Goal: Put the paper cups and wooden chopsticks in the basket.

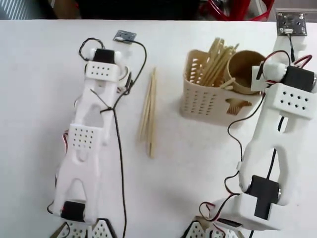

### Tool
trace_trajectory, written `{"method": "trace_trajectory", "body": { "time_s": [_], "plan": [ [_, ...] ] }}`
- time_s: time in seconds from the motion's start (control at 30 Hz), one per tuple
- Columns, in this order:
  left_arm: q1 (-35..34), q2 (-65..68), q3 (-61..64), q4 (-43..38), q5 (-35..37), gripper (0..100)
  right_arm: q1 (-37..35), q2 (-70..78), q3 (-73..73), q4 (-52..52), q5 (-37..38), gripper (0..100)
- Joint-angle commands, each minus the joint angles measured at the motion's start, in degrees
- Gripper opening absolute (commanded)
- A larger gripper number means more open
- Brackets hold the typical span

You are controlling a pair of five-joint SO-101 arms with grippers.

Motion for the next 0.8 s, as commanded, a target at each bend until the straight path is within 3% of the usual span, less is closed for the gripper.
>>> {"method": "trace_trajectory", "body": {
  "time_s": [0.0,0.13,0.5,0.63,0.77],
  "plan": [
    [0.22,-1.19,-2.02,-0.53,0.18,13,-2.42,-0.75,-3.6,1.8,0.0,9.1],
    [0.22,-3.82,-2.02,0.44,0.53,13,-5.23,-1.71,-4.84,3.91,-0.09,20.4],
    [-0.66,-14.99,-2.46,5.27,0.62,13,-6.81,-18.07,-5.8,9.63,-2.55,21.0],
    [-0.48,-21.85,4.75,5.27,0.44,13,-8.04,-28.7,-3.6,13.93,-2.46,9.9],
    [-0.22,-33.01,16.44,5.19,0.18,13,-8.31,-42.07,11.08,11.56,-1.49,1.6]
  ]
}}
